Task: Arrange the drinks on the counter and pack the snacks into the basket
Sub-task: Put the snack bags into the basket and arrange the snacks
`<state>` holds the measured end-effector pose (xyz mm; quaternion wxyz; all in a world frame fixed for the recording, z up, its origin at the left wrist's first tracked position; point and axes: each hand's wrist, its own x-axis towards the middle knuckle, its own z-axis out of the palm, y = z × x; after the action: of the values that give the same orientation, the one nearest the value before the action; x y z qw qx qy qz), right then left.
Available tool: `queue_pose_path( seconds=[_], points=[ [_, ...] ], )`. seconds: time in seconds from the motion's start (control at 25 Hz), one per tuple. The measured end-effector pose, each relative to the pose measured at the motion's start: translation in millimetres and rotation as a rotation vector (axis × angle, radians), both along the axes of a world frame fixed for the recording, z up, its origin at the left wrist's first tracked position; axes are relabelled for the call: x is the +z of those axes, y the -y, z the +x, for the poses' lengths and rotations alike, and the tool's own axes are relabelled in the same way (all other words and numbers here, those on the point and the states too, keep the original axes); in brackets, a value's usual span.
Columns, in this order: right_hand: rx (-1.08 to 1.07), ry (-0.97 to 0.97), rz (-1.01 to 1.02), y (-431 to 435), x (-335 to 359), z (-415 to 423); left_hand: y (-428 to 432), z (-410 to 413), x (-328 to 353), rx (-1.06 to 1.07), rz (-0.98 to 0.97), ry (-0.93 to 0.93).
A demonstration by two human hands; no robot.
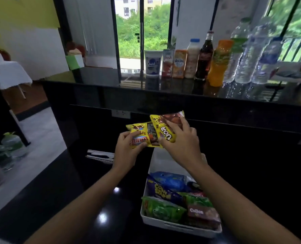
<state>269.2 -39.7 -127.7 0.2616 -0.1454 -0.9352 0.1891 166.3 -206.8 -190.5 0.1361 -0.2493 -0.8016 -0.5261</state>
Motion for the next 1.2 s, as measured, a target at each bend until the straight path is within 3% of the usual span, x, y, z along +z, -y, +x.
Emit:
queue_pose_path(
  seconds=[0.16, 0.28, 0.36, 0.52, 0.92, 1.04, 1.2],
  points=[
    [-0.092, 0.191, -0.121, -34, -41, 55, -12, 33, -43, -0.141, -0.120, 0.085],
    [-0.144, 0.430, -0.078, -54, -76, 84, -14, 46, -65, -0.246, -0.269, 0.137],
    [-0.124, 0.565, -0.083, -61, -96, 92, -17, 50, -70, -0.285, -0.366, 0.167],
    [0.029, 0.761, -0.282, -66, -125, 103, -24, 55, -68, -0.368, -0.639, 0.295],
    [0.032, 0.840, -0.236, -82, -146, 97, -48, 42, -31, -0.465, -1.235, 0.323],
    [0.001, 0.758, -0.276, -93, -140, 87, -62, 25, -24, -0.449, -1.244, 0.257],
    [-0.068, 0.629, -0.247, -100, -141, 60, -100, 1, -36, -0.413, -1.102, 0.231]
  ],
)
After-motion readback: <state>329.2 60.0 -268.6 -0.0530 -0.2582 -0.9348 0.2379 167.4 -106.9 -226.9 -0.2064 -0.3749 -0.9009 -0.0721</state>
